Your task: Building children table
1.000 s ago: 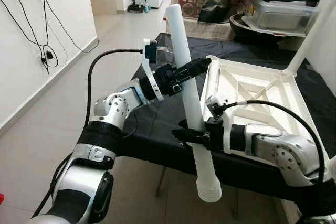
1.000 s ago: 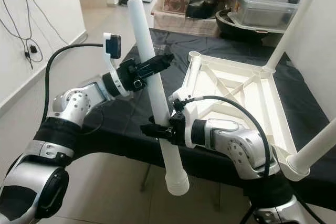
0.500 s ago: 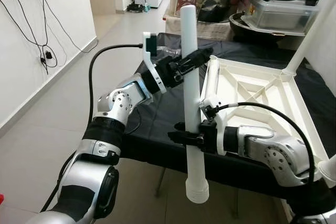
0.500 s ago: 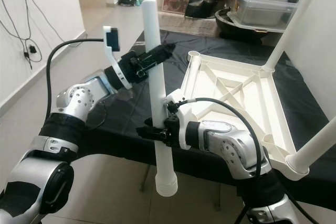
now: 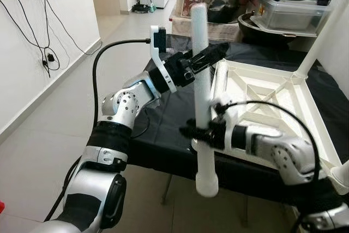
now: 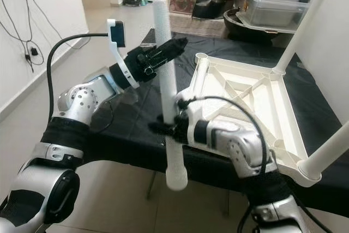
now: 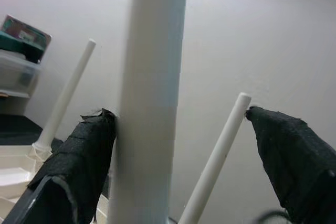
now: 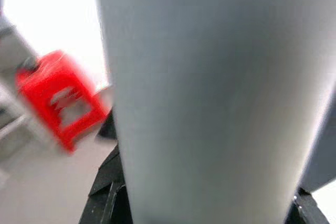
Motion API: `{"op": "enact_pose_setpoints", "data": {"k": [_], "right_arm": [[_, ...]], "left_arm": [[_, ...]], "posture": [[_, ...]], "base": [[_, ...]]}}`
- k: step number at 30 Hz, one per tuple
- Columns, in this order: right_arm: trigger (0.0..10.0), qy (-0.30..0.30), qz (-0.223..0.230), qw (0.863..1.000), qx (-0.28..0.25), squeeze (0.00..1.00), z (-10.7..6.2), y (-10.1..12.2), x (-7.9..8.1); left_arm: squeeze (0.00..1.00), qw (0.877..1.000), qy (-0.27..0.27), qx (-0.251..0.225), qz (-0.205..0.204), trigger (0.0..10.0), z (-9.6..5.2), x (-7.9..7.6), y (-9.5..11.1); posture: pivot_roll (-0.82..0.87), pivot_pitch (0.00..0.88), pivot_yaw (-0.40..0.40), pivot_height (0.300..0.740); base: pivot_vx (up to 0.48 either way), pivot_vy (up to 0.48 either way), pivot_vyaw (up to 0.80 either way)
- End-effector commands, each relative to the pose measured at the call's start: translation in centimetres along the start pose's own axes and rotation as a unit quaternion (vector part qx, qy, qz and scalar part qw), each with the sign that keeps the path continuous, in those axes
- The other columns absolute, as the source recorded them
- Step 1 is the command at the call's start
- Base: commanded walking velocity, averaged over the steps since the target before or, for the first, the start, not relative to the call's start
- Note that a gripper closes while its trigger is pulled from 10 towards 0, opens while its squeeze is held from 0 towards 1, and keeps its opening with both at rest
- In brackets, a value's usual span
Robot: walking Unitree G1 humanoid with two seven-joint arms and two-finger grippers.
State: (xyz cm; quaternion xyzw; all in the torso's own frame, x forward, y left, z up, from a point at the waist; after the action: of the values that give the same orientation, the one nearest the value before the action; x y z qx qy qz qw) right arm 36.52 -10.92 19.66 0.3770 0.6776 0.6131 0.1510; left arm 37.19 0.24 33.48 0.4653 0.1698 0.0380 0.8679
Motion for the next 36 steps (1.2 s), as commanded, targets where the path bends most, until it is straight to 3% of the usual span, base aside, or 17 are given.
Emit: {"op": "enact_pose_setpoints", "data": {"k": [1,3,4,6,10,12,17,18,24,26,27,28,33,36], "right_arm": [[0.0,-0.049,0.021,0.999,0.001,0.00,-0.5,-0.5,-2.2],[0.0,-0.086,0.024,0.994,-0.061,0.00,-1.1,1.7,-3.7],[0.0,-0.086,0.024,0.994,-0.061,0.00,-1.1,1.7,-3.7],[0.0,-0.104,0.030,0.987,-0.116,0.00,-1.7,3.8,-4.4],[0.0,-0.104,0.032,0.982,-0.157,0.00,-2.3,5.3,-4.5],[0.0,-0.102,0.035,0.972,-0.207,0.00,-3.1,7.1,-4.3],[0.0,-0.091,0.043,0.967,-0.236,0.00,-3.5,8.4,-4.1],[0.0,-0.086,0.043,0.965,-0.243,0.00,-3.6,8.8,-3.8],[0.0,-0.074,0.044,0.961,-0.263,0.00,-3.9,10.0,-3.3],[0.0,-0.064,0.048,0.957,-0.278,0.00,-4.0,10.7,-2.7],[0.0,-0.064,0.048,0.957,-0.278,0.00,-4.0,10.7,-2.7],[0.0,-0.055,0.050,0.956,-0.282,0.00,-3.9,10.8,-2.2],[0.0,-0.039,0.057,0.955,-0.288,0.00,-3.7,10.9,-1.3],[0.0,-0.018,0.064,0.954,-0.291,0.00,-3.4,10.8,0.0]], "left_arm": [[0.00,1.000,-0.026,-0.009,-0.004,10.0,0.3,-1.2,0.4],[0.00,1.000,-0.014,-0.004,0.013,10.0,-0.1,-1.2,0.3],[0.00,1.000,-0.014,-0.004,0.013,10.0,-0.1,-1.2,0.3],[0.00,0.999,0.007,0.013,0.045,10.0,-0.9,-0.7,-0.5],[0.00,0.995,0.034,0.034,0.086,10.0,-1.9,-0.1,-1.5],[0.00,0.985,0.065,0.075,0.139,10.0,-3.6,0.2,-3.5],[0.00,0.978,0.088,0.098,0.162,10.0,-4.5,0.1,-4.9],[1.00,0.977,0.102,0.097,0.158,10.0,-4.8,0.3,-5.0],[1.00,0.968,0.122,0.124,0.184,10.0,-5.6,0.8,-6.4],[1.00,0.953,0.136,0.148,0.227,10.0,-6.2,1.2,-7.5],[1.00,0.953,0.136,0.148,0.227,10.0,-6.2,1.2,-7.5],[0.00,0.942,0.142,0.163,0.256,10.0,-6.6,1.6,-8.2],[0.00,0.928,0.145,0.185,0.288,10.0,-7.1,1.8,-9.2],[0.00,0.914,0.136,0.217,0.314,10.0,-7.8,1.7,-11.1]], "posture": [[0.15,0.000,-0.059,0.740],[0.15,0.000,-0.057,0.740],[0.15,0.000,-0.057,0.740],[0.16,0.000,-0.058,0.740],[0.16,0.000,-0.058,0.740],[0.16,0.000,-0.060,0.740],[0.16,0.000,-0.062,0.740],[0.16,0.000,-0.062,0.740],[0.17,0.000,-0.064,0.740],[0.17,0.000,-0.064,0.740],[0.17,0.000,-0.064,0.740],[0.17,0.000,-0.060,0.740],[0.17,0.000,-0.060,0.740],[0.16,0.000,-0.058,0.740]], "base": [[0.000,0.000,0.00],[0.000,0.000,0.00],[0.000,0.000,0.00],[0.000,0.000,0.00],[0.000,0.000,0.00],[0.000,0.000,0.00],[0.000,0.000,0.00],[0.000,0.000,0.00],[0.000,0.000,0.00],[0.000,0.000,0.00],[0.000,0.000,0.00],[0.000,0.000,0.00],[0.000,0.000,0.00],[0.000,0.000,0.00]]}}
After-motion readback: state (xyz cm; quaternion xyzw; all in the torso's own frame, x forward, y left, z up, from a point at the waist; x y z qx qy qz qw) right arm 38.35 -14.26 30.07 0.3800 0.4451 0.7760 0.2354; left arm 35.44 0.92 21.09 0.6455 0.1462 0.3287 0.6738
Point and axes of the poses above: a point about 5 cm out from each wrist's last joint towards the gripper, its own z axis pointing out of the wrist towards the gripper, its own y axis along the axis of the wrist's last joint, x = y × z, the point moved 6 cm from there along z, pointing out of the wrist towards the gripper, and after that the axes turned 5 degrees about z, right-handed, at the moved point
